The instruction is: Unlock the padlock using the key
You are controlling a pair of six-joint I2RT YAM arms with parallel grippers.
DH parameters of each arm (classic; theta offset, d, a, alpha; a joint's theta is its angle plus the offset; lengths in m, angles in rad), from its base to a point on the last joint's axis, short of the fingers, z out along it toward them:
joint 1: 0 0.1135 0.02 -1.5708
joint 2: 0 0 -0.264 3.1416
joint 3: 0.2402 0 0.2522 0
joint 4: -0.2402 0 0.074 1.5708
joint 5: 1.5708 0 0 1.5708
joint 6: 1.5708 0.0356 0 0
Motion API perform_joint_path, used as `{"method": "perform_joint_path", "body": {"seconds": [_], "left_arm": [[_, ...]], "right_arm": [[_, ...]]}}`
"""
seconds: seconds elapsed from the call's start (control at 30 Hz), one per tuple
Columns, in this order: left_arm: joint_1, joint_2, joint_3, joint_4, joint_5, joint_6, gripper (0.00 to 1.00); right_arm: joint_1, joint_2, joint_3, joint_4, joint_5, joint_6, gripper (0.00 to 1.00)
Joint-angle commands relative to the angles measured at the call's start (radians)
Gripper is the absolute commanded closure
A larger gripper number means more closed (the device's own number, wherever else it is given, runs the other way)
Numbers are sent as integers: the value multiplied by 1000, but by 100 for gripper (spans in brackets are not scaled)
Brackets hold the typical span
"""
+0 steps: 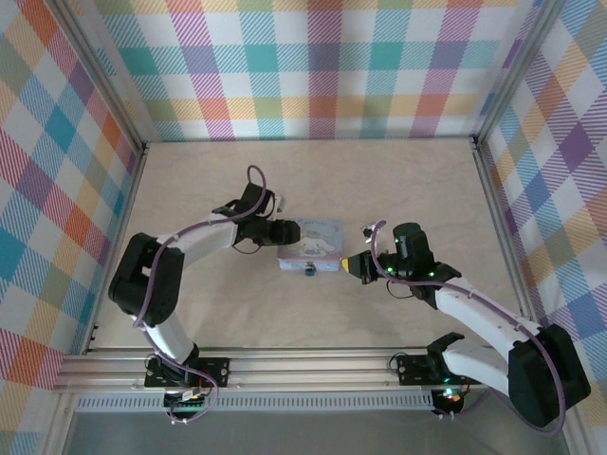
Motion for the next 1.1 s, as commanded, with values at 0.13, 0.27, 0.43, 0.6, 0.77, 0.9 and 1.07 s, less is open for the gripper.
{"method": "perform_joint_path", "body": {"seconds": [0.13, 0.27, 0.43, 0.6, 0.77, 0.9, 1.07], "left_arm": [[-15, 229, 167, -211, -46, 194, 31], [-15, 308, 282, -229, -9, 229, 28], [-13, 347, 391, -247, -7, 250, 20], [-13, 305, 448, -272, -43, 269, 8], [-10, 166, 393, -229, -113, 259, 0], [-10, -18, 212, -86, -156, 200, 0], [-21, -253, -93, 177, -111, 92, 0]], "right_arm": [[6, -26, 46, -43, -7, -27, 100], [6, -25, 51, -57, 4, -36, 100], [6, -16, 50, -60, 7, -33, 100], [3, 11, 63, -55, 2, -23, 100], [-56, 76, 96, 1, -103, 32, 100], [-111, 154, 123, 112, -176, 99, 100], [-143, 303, 174, 250, -235, 160, 100]]}}
